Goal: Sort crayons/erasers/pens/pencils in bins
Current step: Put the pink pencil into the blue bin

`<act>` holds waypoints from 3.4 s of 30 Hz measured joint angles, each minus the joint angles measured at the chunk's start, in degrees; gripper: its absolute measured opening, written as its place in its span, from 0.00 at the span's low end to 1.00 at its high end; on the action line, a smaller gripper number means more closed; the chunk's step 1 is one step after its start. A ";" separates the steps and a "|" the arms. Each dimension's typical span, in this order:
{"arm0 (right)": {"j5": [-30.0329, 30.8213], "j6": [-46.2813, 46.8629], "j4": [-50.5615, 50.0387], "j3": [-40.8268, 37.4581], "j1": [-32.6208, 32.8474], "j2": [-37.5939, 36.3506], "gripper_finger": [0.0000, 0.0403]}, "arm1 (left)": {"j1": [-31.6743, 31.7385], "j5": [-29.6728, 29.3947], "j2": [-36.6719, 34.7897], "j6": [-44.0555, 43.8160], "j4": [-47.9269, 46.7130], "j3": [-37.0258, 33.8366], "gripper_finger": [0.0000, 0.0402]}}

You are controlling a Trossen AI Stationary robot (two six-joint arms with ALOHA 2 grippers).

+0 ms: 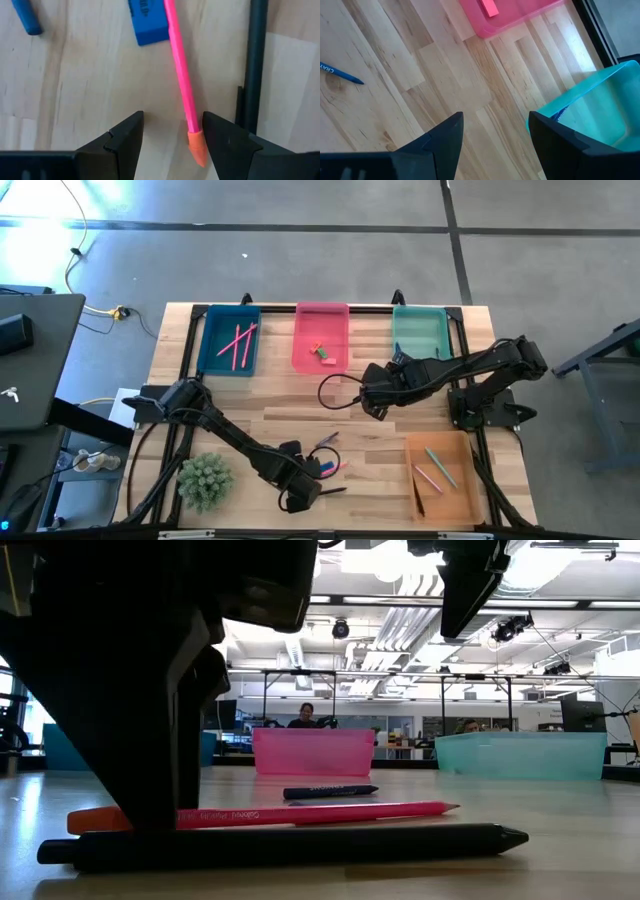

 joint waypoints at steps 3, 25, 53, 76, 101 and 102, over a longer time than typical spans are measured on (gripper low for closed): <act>0.05 -0.01 0.00 0.00 0.00 -0.02 0.54 | -0.35 -0.90 0.49 -0.66 -0.20 0.09 0.48; 1.75 -1.06 -0.63 0.00 1.55 -0.02 0.54 | -0.36 -1.26 -1.19 3.46 -2.58 -0.40 0.03; 8.26 1.53 -0.17 0.09 2.43 -0.03 0.54 | 11.40 -17.77 -39.57 1.76 -22.93 -18.78 0.01; -0.10 -10.02 28.49 0.09 1.13 -0.04 0.54 | 54.15 -14.60 -64.99 13.30 -21.66 -42.10 0.01; -3.44 -3.43 32.44 0.09 -3.76 -0.04 0.54 | 81.84 -0.65 -54.40 27.51 -11.57 -44.33 0.03; -3.90 -3.17 32.45 0.09 -3.76 -0.02 0.54 | 82.00 -0.68 -53.65 27.53 -11.44 -44.33 0.04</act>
